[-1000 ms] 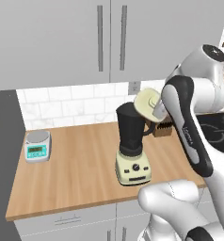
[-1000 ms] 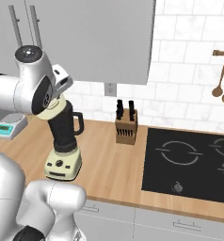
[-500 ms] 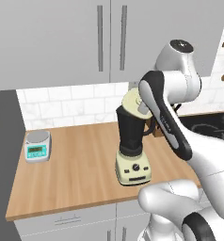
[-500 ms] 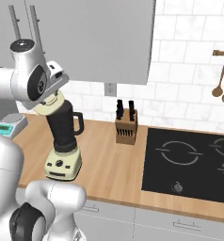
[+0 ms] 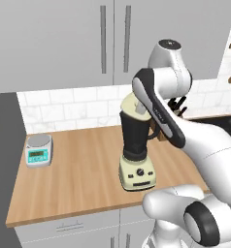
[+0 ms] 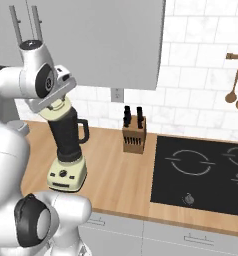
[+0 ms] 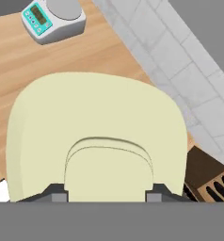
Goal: Close the lid blender by securely placing the lid on top.
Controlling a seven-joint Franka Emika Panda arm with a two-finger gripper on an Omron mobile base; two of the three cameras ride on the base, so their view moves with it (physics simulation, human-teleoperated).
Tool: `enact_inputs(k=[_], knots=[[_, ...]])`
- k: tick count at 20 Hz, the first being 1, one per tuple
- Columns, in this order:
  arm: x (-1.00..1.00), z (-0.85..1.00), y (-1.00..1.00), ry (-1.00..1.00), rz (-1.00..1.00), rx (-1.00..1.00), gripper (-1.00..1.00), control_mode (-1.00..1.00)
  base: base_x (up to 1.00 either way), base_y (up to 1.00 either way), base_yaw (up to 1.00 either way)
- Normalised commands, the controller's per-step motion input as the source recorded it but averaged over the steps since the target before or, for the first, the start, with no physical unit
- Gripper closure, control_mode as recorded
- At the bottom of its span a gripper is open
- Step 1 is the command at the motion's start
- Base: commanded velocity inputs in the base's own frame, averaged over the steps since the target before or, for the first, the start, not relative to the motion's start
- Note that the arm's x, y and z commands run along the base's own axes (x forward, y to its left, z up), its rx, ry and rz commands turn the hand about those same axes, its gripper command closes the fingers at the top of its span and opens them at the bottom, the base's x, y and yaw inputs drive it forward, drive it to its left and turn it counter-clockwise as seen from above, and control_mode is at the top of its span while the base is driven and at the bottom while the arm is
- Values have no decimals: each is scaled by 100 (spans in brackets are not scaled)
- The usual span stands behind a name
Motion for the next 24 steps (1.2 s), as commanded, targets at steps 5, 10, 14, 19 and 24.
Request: enact_inputs(k=[5, 10, 14, 19, 24], knots=[[25, -13, 0, 7, 0, 0, 100, -100, 0, 0, 0], [21, -10, 0, 9, 0, 0, 100, -100, 0, 0, 0], [11, -13, 0, 1, 0, -3, 100, -100, 0, 0, 0], [10, -14, 0, -2, 0, -5, 100, -100, 0, 0, 0], [10, -25, 0, -1, 0, -1, 100, -100, 0, 0, 0]])
